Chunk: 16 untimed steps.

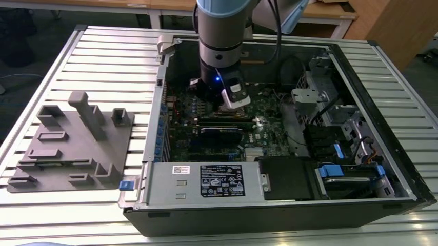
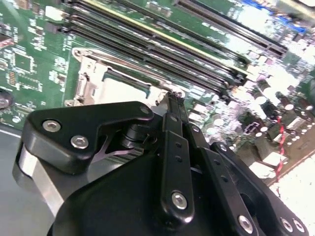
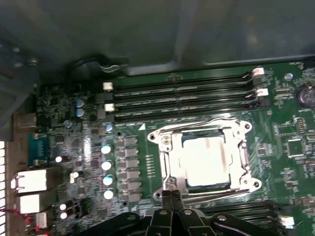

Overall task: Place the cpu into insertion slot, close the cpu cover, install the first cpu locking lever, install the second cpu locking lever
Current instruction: 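Install the second cpu locking lever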

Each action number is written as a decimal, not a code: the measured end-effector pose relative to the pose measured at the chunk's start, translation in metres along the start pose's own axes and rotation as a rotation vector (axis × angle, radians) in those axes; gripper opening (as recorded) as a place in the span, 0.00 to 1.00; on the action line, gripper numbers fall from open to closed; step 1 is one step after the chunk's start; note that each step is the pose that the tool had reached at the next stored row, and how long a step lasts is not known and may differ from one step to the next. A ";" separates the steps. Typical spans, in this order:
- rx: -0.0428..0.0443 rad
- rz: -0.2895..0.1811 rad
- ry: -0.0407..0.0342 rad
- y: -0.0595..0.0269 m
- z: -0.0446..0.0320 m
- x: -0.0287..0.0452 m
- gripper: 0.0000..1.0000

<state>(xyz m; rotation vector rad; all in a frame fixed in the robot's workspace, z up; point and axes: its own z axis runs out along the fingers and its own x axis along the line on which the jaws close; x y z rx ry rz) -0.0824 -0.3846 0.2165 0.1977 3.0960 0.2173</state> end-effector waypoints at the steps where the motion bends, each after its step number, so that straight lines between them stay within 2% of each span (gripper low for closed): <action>1: 0.0030 0.000 -0.0004 0.0012 0.0002 -0.0019 0.11; 7: 0.0210 0.000 -0.0028 0.0092 0.0017 -0.0110 0.11; 11: 0.0379 -0.001 -0.0049 0.0211 0.0035 -0.0122 0.11; 16: 0.0460 -0.001 -0.0058 0.0305 0.0054 -0.0181 0.11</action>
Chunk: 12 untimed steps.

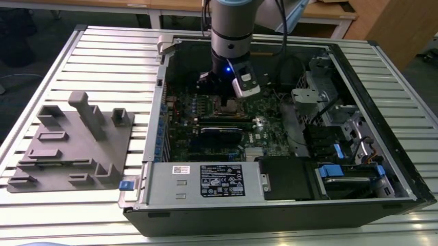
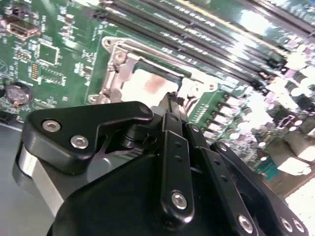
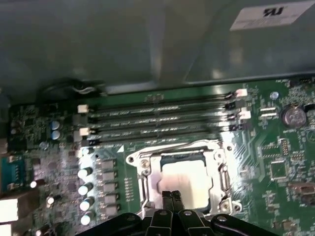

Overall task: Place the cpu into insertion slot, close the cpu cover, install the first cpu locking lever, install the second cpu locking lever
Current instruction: 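Install the second cpu locking lever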

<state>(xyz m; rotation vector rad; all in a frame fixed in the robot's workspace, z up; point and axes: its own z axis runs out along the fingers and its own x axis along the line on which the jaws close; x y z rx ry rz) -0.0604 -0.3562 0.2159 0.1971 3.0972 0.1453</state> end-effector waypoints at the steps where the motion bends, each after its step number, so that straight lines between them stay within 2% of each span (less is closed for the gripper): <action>1: 0.0009 0.000 -0.0001 0.0015 0.0003 -0.0016 0.11; 12: 0.0066 0.000 -0.0008 0.0082 0.0015 -0.0176 0.11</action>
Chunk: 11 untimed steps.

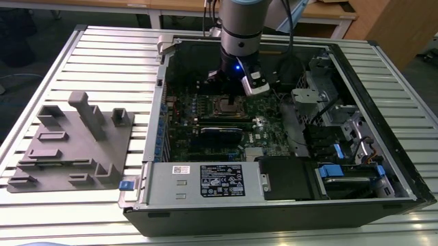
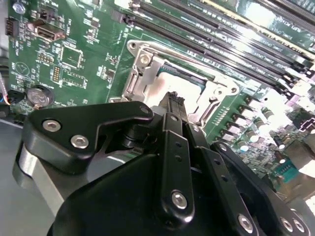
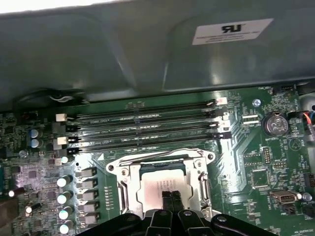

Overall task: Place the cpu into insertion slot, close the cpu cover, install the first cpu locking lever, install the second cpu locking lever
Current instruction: 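Install the second cpu locking lever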

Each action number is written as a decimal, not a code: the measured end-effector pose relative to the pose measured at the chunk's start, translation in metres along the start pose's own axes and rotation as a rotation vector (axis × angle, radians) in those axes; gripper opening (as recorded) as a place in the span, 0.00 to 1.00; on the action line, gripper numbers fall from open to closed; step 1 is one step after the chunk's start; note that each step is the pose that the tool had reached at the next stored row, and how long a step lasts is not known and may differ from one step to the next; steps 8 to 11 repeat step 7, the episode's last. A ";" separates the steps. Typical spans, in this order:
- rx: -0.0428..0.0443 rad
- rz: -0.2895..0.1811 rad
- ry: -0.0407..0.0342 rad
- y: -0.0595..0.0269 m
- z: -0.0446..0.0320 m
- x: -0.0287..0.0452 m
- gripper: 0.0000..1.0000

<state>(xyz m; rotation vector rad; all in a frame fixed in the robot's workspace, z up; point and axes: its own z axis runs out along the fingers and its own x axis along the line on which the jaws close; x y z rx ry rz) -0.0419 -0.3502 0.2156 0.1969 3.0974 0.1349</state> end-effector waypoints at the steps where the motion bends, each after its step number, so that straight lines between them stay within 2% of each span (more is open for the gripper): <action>1: 0.0001 0.000 0.0000 0.0000 0.0000 -0.0003 0.11; 11: 0.0002 0.000 -0.0001 0.0001 0.0000 -0.0008 0.11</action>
